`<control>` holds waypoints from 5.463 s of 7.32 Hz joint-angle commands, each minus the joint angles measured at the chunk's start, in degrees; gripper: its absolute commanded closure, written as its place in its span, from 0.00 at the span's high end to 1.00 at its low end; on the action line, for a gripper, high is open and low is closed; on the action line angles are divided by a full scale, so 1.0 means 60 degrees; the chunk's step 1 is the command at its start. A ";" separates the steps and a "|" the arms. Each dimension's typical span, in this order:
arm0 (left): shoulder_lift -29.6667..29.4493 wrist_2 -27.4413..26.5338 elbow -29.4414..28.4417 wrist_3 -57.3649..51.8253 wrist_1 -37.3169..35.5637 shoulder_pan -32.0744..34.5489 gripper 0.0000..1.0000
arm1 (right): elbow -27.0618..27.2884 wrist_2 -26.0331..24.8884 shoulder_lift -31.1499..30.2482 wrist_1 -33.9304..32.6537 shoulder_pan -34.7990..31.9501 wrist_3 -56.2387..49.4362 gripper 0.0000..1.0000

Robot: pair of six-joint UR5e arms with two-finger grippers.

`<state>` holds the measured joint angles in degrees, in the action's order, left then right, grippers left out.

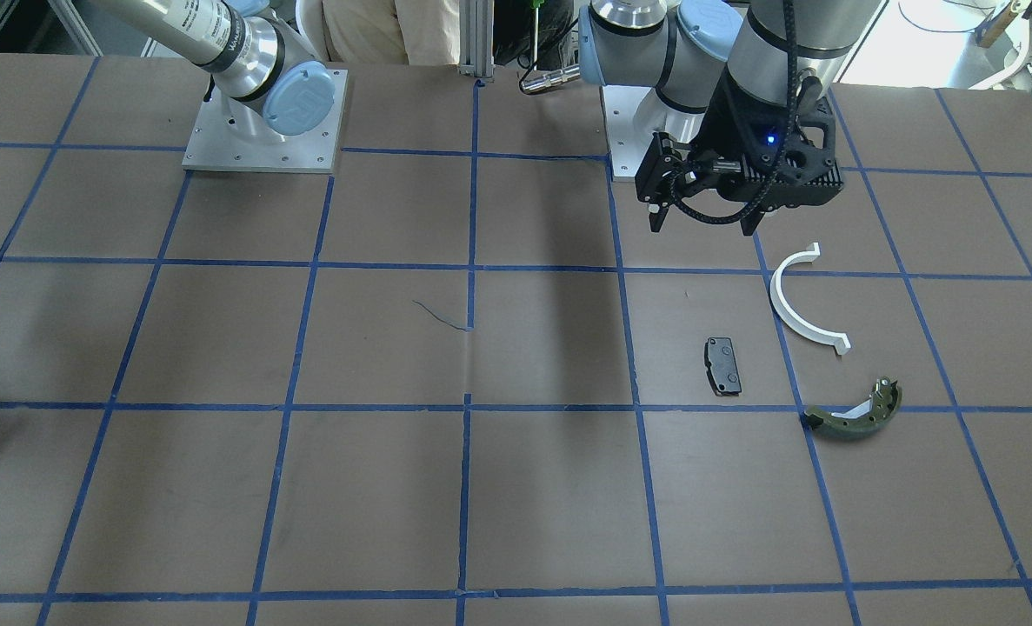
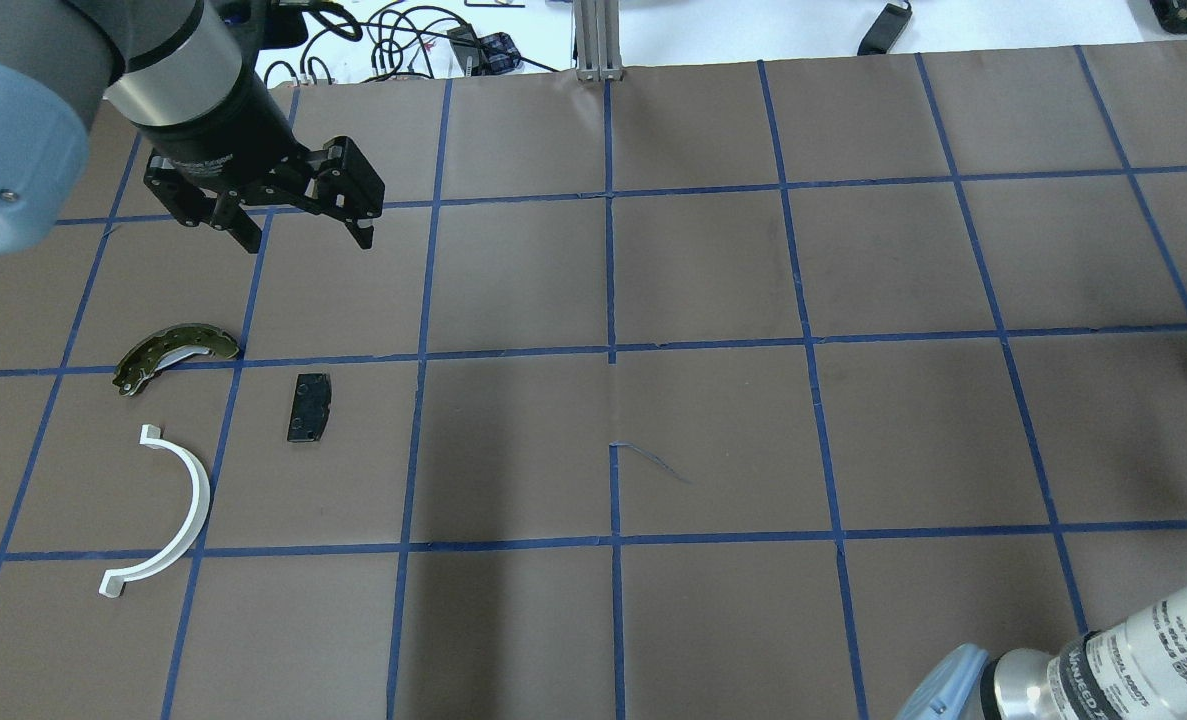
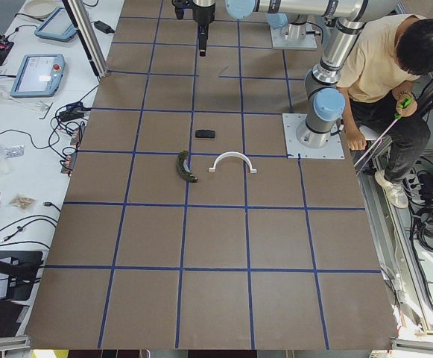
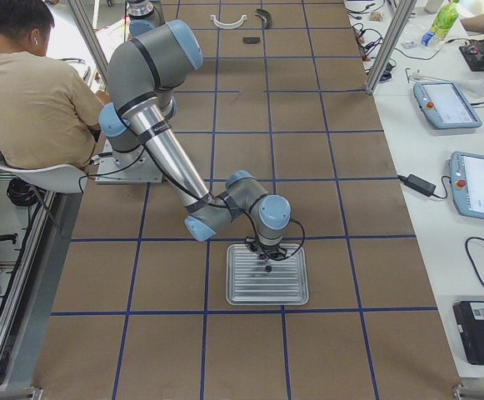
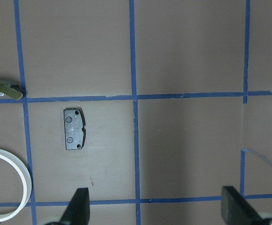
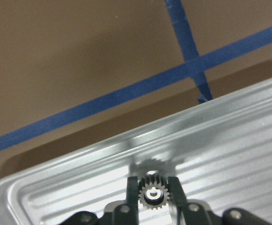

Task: Place bearing gear from tray to pile

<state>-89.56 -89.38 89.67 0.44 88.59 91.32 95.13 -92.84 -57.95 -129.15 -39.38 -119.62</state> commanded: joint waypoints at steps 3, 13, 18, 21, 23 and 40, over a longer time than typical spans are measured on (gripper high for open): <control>0.0000 0.0000 -0.0004 -0.0001 0.0000 0.0000 1.00 | 0.0023 0.0078 -0.1439 0.1029 -0.0378 0.1295 0.00; -0.0205 0.0073 -0.0282 -0.0192 0.0029 -0.0263 1.00 | 0.0155 0.0957 -0.2704 0.3069 -0.7918 1.3290 0.00; -0.0029 -0.0015 -0.0576 -0.0235 0.0191 -0.0147 1.00 | 0.1575 0.1572 -0.2587 0.0918 -1.0600 1.7791 0.00; 0.0059 -0.0044 -0.0473 -0.0059 0.0350 -0.0118 1.00 | 0.1576 0.1587 -0.1815 -0.0132 -1.2049 1.9593 0.00; 0.0001 0.0116 -0.0414 -0.0205 0.0323 -0.0118 1.00 | 0.1532 0.1572 -0.1095 -0.1409 -1.2639 2.0490 0.00; -0.3599 0.0132 0.3325 0.1736 -0.6517 0.2163 0.97 | 0.1328 0.0960 -0.2968 0.2073 -0.3435 0.8468 1.00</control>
<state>-108.04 -88.61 111.91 6.27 51.82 100.47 103.60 -85.53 -75.71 -116.98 -66.11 -58.02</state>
